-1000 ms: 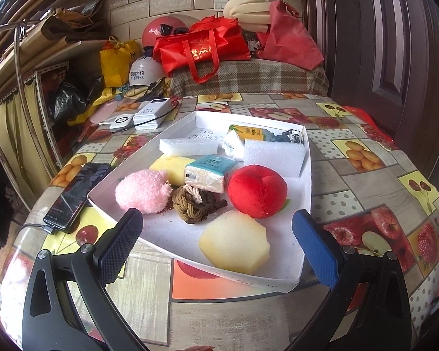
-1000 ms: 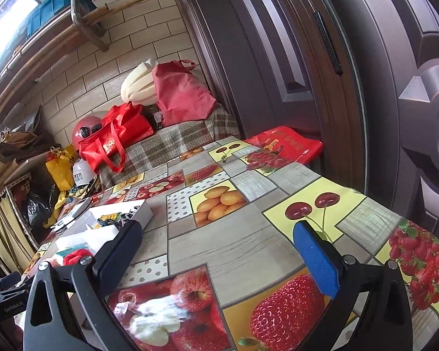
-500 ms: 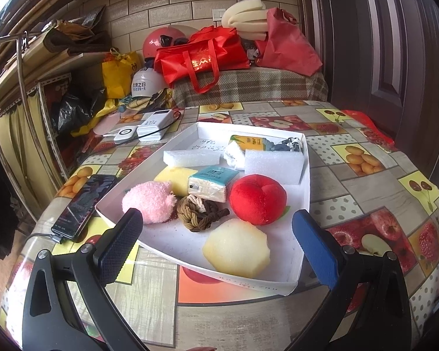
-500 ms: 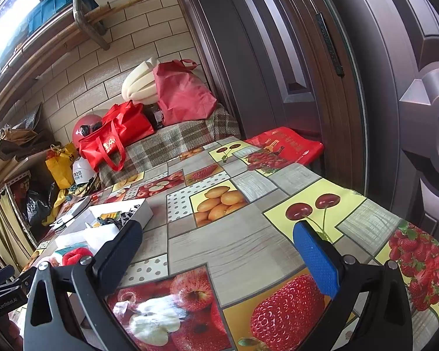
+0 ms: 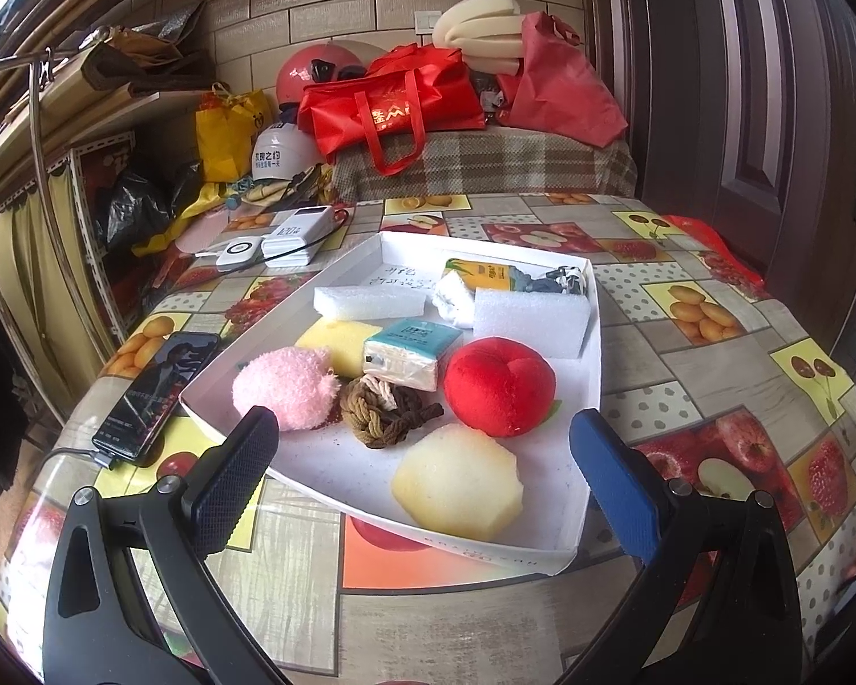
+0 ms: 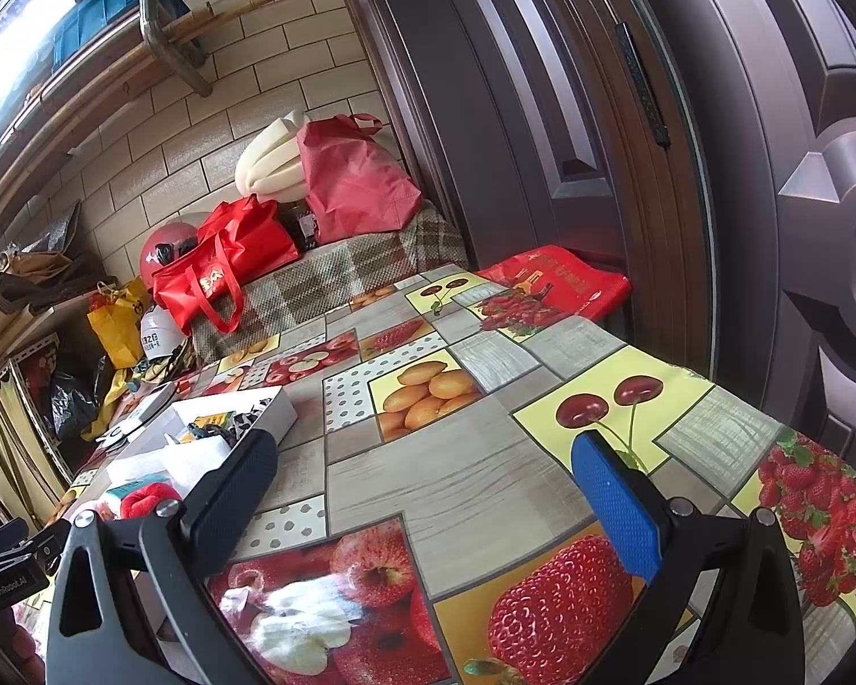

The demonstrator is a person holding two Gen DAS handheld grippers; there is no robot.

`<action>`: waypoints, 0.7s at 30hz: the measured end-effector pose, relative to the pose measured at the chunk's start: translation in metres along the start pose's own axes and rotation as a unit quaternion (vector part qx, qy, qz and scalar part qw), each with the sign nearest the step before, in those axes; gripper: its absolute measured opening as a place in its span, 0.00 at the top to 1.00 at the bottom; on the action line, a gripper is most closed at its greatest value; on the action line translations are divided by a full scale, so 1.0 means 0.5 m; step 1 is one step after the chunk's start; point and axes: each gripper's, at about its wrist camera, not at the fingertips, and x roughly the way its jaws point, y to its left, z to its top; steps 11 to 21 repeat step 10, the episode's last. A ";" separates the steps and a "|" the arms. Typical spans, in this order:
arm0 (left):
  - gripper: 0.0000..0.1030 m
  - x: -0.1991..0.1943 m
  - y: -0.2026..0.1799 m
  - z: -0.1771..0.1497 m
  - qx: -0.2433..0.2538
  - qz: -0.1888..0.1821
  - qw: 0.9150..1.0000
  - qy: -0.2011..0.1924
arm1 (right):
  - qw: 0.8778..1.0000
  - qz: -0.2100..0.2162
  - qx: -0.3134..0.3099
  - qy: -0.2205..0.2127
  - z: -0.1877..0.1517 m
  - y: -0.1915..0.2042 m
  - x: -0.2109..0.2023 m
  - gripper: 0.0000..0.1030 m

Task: Organize soft objects

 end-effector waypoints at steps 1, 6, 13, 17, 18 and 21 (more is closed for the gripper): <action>0.00 0.002 0.001 0.000 -0.001 -0.003 1.000 0.002 | 1.000 0.000 0.000 0.000 0.000 -0.003 0.001 0.00; 0.00 0.008 0.006 -0.003 -0.006 -0.011 1.000 0.008 | 1.000 0.000 -0.001 0.000 0.000 0.000 0.001 0.00; 0.00 0.005 0.007 -0.001 -0.009 -0.010 1.000 0.002 | 1.000 0.000 -0.001 0.000 0.001 -0.001 0.002 0.00; 0.00 0.005 0.007 -0.001 -0.009 -0.010 1.000 0.002 | 1.000 0.000 -0.001 0.000 0.001 -0.001 0.002 0.00; 0.00 0.005 0.007 -0.001 -0.009 -0.010 1.000 0.002 | 1.000 0.000 -0.001 0.000 0.001 -0.001 0.002 0.00; 0.00 0.005 0.007 -0.001 -0.009 -0.010 1.000 0.002 | 1.000 0.000 -0.001 0.000 0.001 -0.001 0.002 0.00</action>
